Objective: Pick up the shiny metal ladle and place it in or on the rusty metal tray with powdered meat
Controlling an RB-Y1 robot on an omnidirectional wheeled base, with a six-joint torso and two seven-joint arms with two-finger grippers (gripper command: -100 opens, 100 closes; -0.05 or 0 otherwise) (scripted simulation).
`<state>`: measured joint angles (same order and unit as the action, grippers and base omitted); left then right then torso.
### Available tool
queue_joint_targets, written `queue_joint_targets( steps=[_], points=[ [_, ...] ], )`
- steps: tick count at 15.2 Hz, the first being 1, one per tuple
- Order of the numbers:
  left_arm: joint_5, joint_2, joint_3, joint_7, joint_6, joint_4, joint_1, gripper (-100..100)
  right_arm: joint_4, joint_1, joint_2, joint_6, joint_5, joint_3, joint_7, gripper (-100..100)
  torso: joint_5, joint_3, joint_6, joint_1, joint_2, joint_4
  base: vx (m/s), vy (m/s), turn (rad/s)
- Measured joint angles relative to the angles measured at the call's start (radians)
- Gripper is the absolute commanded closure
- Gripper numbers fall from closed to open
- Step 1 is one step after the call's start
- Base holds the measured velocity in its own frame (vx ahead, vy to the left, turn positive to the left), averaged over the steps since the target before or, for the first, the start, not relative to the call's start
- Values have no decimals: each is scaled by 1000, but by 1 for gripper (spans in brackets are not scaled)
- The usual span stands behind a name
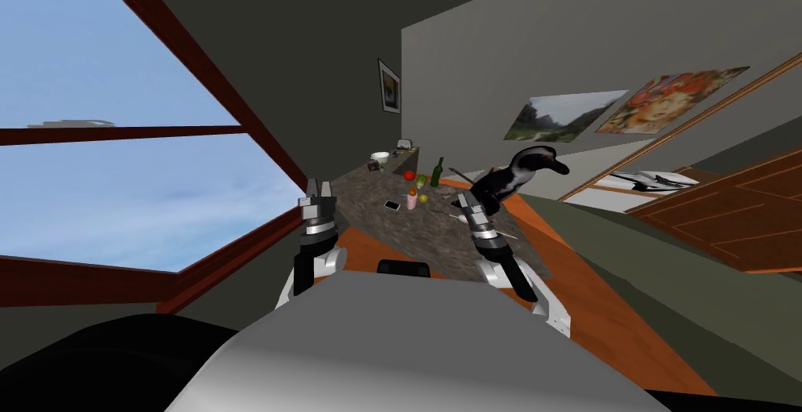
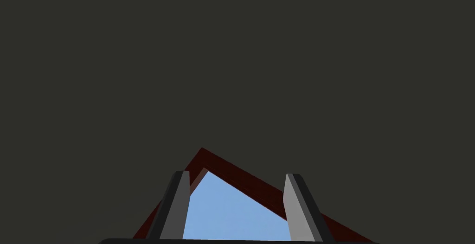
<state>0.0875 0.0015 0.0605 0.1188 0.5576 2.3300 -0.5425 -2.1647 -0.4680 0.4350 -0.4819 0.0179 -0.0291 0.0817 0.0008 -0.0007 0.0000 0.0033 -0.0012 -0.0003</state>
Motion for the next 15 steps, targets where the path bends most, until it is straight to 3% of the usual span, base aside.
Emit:
queue_joint_targets(
  steps=[15],
  points=[
    [0,0,0,0,0,0,0,0,191,39,304,-74,68,-101,-9,-100,0,1,0,-1,1,0,8,38,119]
  ],
)
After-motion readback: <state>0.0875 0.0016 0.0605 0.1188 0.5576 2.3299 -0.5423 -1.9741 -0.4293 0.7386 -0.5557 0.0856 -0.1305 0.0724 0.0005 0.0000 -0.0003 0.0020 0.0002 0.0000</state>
